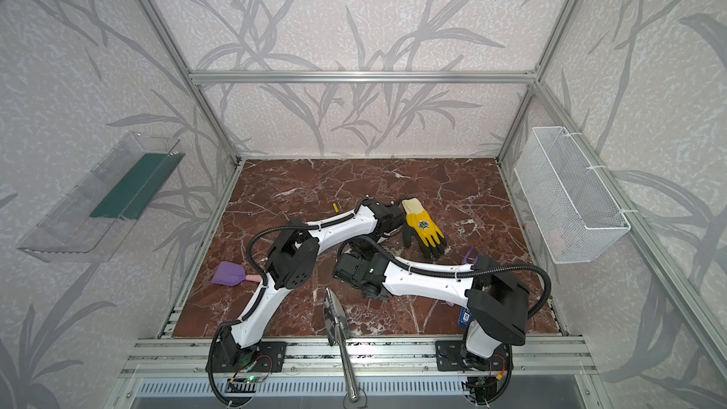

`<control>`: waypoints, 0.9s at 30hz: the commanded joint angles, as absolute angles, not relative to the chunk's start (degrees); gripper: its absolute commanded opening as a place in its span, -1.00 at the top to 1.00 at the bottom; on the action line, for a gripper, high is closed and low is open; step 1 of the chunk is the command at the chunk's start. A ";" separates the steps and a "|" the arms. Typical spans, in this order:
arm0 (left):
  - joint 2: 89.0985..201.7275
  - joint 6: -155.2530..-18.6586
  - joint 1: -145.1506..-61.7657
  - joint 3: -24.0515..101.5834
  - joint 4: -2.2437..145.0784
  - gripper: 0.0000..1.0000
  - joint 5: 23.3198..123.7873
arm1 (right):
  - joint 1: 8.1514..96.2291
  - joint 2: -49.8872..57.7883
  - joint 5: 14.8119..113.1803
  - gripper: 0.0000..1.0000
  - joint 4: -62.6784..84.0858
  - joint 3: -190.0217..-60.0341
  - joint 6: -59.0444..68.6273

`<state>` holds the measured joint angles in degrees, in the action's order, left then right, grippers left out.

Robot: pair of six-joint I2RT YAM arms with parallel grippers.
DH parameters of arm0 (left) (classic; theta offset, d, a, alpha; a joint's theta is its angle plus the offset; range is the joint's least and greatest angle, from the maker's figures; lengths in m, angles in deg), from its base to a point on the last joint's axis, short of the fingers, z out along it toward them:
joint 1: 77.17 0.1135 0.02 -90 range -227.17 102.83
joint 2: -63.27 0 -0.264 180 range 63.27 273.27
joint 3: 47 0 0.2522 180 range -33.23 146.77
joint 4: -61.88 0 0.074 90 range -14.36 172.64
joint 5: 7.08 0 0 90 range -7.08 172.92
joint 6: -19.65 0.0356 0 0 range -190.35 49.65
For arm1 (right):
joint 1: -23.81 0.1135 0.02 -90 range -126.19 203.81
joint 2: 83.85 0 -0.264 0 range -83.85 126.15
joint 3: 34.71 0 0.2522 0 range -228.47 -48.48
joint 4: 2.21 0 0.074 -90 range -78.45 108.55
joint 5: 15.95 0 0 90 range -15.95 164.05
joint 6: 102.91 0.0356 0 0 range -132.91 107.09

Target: Unload the batteries from the remote control

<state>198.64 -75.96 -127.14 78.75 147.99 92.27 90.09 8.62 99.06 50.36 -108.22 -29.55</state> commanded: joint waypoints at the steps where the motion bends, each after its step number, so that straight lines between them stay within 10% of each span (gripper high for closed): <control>1: 204.68 -77.74 -128.41 74.50 142.49 1.00 79.82 | 91.03 8.90 96.21 1.00 38.31 -104.97 -26.27; 27: 206.06 -79.88 -128.50 75.95 145.51 1.00 88.77 | 91.09 9.50 97.50 1.00 53.72 -112.32 -30.58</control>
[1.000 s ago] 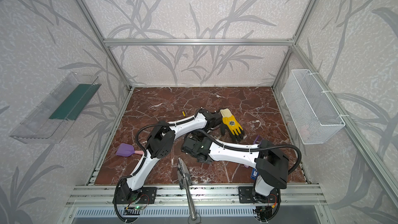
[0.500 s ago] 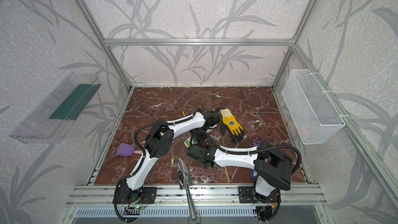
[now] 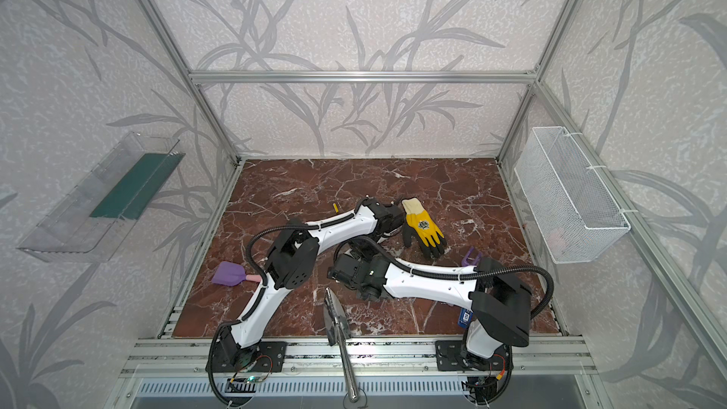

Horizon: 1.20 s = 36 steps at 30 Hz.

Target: Unload the batteries from the remote control

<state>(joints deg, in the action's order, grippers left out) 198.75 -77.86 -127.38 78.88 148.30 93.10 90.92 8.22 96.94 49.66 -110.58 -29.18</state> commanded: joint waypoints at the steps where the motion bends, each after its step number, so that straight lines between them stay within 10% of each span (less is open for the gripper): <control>1: 206.06 -79.81 -128.50 75.85 145.49 1.00 88.73 | 91.13 9.66 98.14 1.00 53.81 -112.61 -30.37; 25: 206.54 -81.00 -127.91 74.96 142.01 1.00 83.10 | 88.23 10.30 96.65 1.00 49.14 -110.62 -11.96; 36: 202.39 -83.17 -125.11 67.97 134.89 0.27 76.07 | 88.06 -2.09 96.49 1.00 41.39 -99.83 -8.15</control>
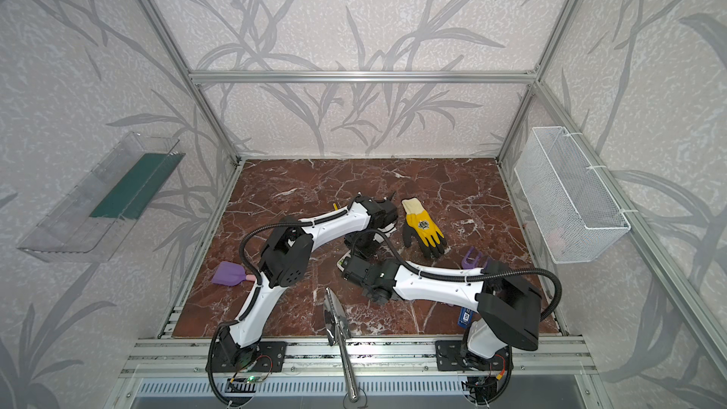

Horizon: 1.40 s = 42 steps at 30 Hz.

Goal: Unload the batteries from the remote control
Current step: 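Release the remote with the left gripper while the right lifts the screwdriver away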

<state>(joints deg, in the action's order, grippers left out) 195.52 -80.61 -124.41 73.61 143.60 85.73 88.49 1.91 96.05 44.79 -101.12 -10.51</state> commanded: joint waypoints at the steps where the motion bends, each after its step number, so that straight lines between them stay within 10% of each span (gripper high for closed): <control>1: 202.08 -83.37 -124.82 67.31 134.17 0.21 75.45 | 87.97 -3.43 96.38 1.00 40.97 -98.95 -7.88; 13: 200.57 -84.04 -123.09 69.32 134.16 -0.99 74.62 | 87.62 -15.70 96.43 1.00 37.68 -92.28 -6.42; 42: 200.16 -83.64 -114.09 75.36 141.12 -0.99 90.57 | 87.53 -22.53 94.66 1.00 34.81 -86.99 -7.64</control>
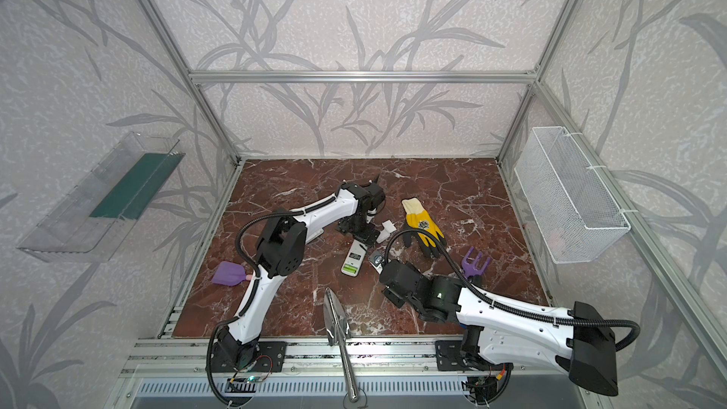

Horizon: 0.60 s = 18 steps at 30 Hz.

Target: Unload the batteries from the remote control

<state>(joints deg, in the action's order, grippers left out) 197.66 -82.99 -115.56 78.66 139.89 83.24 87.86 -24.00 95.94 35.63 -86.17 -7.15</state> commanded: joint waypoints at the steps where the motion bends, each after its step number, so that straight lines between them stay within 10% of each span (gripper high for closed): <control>1: 199.95 -83.49 -113.57 75.14 141.12 -0.99 90.95 | 87.53 -21.72 93.95 1.00 34.90 -87.38 -7.77; 18: 191.75 -83.97 -109.15 60.15 135.85 -0.99 93.25 | 87.33 -9.35 86.80 1.00 40.31 -94.69 -2.17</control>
